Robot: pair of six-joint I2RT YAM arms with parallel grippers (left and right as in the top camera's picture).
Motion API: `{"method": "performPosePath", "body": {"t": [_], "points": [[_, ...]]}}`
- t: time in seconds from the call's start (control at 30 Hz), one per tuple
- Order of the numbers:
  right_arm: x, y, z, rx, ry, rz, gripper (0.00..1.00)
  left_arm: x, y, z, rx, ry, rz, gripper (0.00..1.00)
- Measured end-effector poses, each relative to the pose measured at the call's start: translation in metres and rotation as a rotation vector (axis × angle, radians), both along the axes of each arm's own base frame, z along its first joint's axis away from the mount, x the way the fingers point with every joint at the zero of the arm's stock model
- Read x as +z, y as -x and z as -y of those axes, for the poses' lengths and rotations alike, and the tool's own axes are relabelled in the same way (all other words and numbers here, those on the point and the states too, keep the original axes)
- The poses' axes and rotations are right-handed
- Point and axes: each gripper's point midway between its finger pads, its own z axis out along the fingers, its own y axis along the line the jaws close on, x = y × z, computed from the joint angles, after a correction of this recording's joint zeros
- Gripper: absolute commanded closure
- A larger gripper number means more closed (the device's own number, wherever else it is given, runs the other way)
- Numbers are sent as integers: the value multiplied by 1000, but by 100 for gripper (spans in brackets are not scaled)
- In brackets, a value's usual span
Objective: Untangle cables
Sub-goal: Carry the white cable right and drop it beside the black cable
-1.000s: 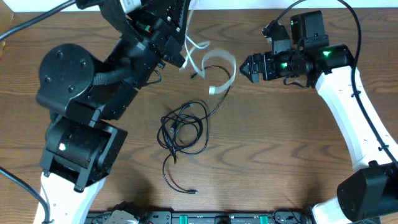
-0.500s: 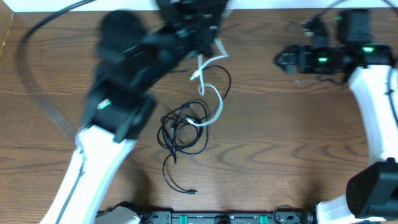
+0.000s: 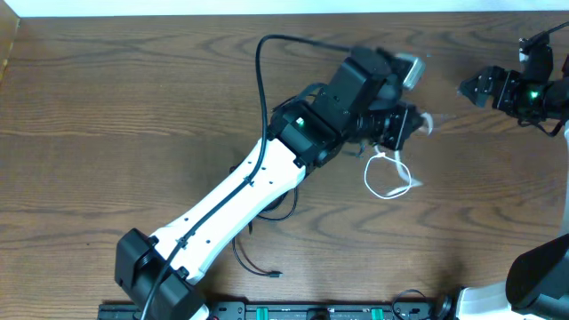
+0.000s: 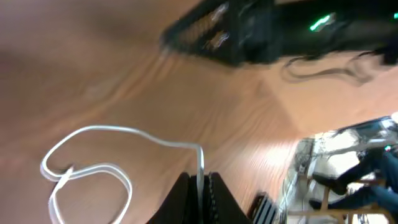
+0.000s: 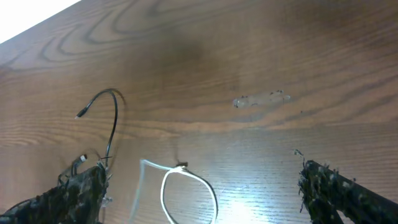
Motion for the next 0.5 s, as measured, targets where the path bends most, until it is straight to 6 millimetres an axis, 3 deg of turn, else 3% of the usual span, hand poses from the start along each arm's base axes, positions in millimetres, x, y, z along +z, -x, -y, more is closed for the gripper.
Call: {"method": "performPosePath", "body": {"t": [0.17, 0.23, 0.4, 0.43, 0.5], "points": [[-2, 3, -5, 14, -3, -14, 3, -53, 12, -15, -38, -177, -95, 91], [-2, 3, -7, 19, -4, -17, 3, -74, 17, -20, -64, -240, -127, 83], [-2, 3, -11, 29, -3, -19, 3, -96, 28, -31, -137, -331, -130, 13], [-2, 3, -12, 31, -3, -20, 3, -97, 29, -33, -154, -341, -120, 5], [-2, 3, -16, 42, -2, -20, 3, -101, 35, -38, -193, -372, -111, 4]]}}
